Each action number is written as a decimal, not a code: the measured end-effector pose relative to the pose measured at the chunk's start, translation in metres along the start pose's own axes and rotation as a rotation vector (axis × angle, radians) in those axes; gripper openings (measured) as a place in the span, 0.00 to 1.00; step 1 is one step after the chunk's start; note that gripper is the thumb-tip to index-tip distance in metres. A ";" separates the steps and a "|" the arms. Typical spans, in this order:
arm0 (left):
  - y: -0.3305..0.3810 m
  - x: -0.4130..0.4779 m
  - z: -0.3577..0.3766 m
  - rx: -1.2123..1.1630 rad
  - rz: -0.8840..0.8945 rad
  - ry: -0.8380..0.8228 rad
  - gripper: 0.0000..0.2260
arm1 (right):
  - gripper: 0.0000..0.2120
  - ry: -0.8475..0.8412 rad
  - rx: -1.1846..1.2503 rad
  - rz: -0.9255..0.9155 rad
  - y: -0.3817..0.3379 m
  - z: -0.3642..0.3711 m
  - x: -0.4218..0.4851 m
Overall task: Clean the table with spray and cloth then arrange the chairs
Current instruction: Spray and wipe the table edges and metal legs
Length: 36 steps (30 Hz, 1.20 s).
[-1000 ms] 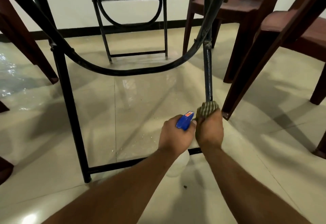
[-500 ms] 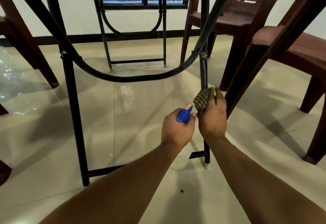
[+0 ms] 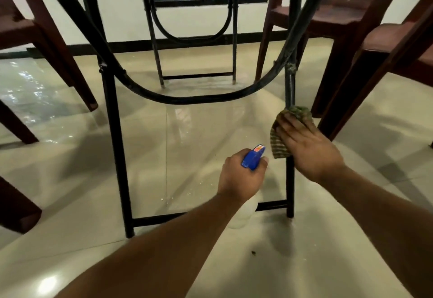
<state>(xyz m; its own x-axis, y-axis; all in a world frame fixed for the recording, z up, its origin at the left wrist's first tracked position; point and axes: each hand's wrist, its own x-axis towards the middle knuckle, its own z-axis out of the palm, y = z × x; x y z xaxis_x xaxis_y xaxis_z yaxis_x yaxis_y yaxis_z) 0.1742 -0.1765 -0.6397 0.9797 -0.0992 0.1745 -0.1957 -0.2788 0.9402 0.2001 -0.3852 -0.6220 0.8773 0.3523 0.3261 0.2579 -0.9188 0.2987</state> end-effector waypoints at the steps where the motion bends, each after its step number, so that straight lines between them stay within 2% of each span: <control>1: 0.002 0.002 0.004 -0.016 -0.012 0.007 0.14 | 0.39 -0.011 0.056 -0.013 0.001 0.001 -0.006; 4: 0.026 0.009 0.015 -0.081 -0.002 0.018 0.13 | 0.42 -0.118 0.312 -0.015 -0.020 0.026 -0.056; 5: 0.035 0.012 0.017 -0.067 0.014 0.015 0.14 | 0.41 -0.106 0.442 -0.018 -0.027 0.031 -0.068; 6: 0.043 0.014 0.018 -0.062 0.033 0.015 0.15 | 0.39 -0.097 0.606 0.030 -0.034 0.030 -0.076; 7: 0.052 0.019 0.018 -0.069 0.046 0.020 0.15 | 0.35 -0.183 0.775 0.119 -0.040 0.020 -0.073; 8: 0.061 0.022 0.019 -0.074 0.049 0.031 0.16 | 0.27 -0.222 1.110 0.314 -0.047 0.002 -0.064; 9: 0.068 0.027 0.018 -0.072 0.043 0.045 0.16 | 0.16 -0.102 1.345 0.453 -0.049 -0.010 -0.057; 10: 0.075 0.033 0.018 -0.068 0.037 0.057 0.16 | 0.10 0.061 1.548 0.747 -0.044 -0.027 -0.043; 12: 0.081 0.043 0.017 -0.061 0.006 0.060 0.15 | 0.13 0.378 1.679 1.101 -0.036 -0.042 -0.009; 14: 0.084 0.050 0.015 -0.086 -0.034 0.065 0.14 | 0.14 0.665 1.690 1.185 -0.030 -0.059 0.024; 15: 0.084 0.054 0.013 -0.089 -0.036 0.078 0.13 | 0.15 0.767 1.712 1.085 -0.028 -0.068 0.043; 16: 0.084 0.056 0.011 -0.071 -0.028 0.095 0.13 | 0.19 0.792 1.673 0.946 -0.029 -0.073 0.057; 17: 0.083 0.060 0.008 -0.042 -0.017 0.111 0.13 | 0.25 0.716 1.488 0.777 -0.032 -0.070 0.066; 18: 0.081 0.061 0.004 -0.023 -0.011 0.125 0.13 | 0.29 0.610 1.142 0.582 -0.036 -0.065 0.071; 20: 0.075 0.062 -0.005 -0.041 -0.017 0.133 0.11 | 0.26 0.432 0.587 0.275 -0.039 -0.036 0.065; 21: 0.072 0.061 -0.010 -0.037 -0.024 0.136 0.11 | 0.22 0.335 0.462 0.216 -0.040 -0.022 0.055; 24: 0.059 0.057 -0.024 -0.019 -0.017 0.172 0.15 | 0.17 -0.031 0.321 0.220 -0.056 0.002 0.016; 25: 0.057 0.057 -0.027 -0.020 -0.010 0.169 0.16 | 0.19 -0.048 0.332 0.232 -0.060 0.003 0.010; 29: 0.059 0.061 -0.029 -0.027 -0.033 0.150 0.12 | 0.29 0.223 0.330 0.246 -0.030 -0.035 0.058; 32: 0.064 0.064 -0.026 -0.043 -0.036 0.123 0.10 | 0.40 0.231 0.289 0.270 -0.007 -0.056 0.084; 34: 0.066 0.066 -0.023 -0.046 -0.040 0.114 0.10 | 0.47 0.213 0.446 0.404 -0.017 -0.042 0.069; 36: 0.070 0.067 -0.020 -0.049 -0.036 0.111 0.11 | 0.52 0.202 0.746 0.616 -0.035 -0.019 0.042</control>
<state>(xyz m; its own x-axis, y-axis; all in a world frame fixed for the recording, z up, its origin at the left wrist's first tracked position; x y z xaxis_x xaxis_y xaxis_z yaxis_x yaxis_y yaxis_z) 0.2266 -0.1839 -0.5567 0.9854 0.0174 0.1693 -0.1607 -0.2326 0.9592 0.2203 -0.3347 -0.6018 0.8761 -0.2655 0.4025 0.0293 -0.8038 -0.5941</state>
